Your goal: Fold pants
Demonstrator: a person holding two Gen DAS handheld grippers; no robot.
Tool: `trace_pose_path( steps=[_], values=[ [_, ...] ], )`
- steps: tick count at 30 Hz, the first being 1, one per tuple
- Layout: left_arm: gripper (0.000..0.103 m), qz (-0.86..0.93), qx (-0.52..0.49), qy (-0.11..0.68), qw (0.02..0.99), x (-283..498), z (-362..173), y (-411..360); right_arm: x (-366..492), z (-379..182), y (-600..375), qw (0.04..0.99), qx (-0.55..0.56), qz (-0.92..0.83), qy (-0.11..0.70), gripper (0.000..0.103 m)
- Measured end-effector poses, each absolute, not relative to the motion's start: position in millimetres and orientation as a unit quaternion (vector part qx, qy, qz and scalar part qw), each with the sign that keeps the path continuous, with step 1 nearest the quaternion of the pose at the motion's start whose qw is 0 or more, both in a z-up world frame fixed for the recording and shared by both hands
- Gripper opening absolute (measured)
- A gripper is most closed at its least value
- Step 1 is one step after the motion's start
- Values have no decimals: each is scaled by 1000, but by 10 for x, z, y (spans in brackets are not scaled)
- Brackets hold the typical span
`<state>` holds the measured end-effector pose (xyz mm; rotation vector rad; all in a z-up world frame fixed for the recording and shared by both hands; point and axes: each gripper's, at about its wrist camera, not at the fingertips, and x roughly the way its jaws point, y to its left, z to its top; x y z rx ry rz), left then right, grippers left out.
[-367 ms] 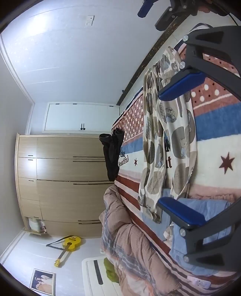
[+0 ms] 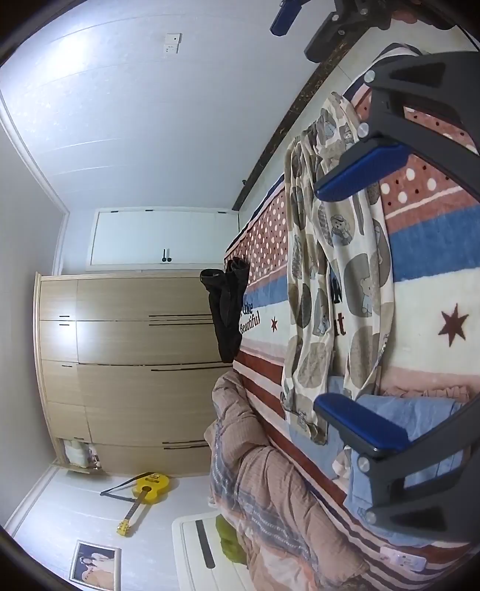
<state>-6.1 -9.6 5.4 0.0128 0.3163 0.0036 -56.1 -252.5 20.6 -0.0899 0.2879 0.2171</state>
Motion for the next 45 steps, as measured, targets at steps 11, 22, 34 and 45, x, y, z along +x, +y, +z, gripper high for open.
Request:
trace_pose_path(
  steps=[11,22,34,45],
  values=[
    [102,1,1,154,988,-80,81,-121,-639,234,-2432,984,-39,100,145,103],
    [102,-2,-4,157,988,-77,73,-117,-638,228,-2474,985,-33,94,144,103],
    [102,-1,-9,150,989,-88,70,-118,-639,247,-2483,985,-32,94,144,103],
    [102,-2,-13,146,989,-85,86,-129,-649,257,-2512,985,-29,91,145,103]
  ],
)
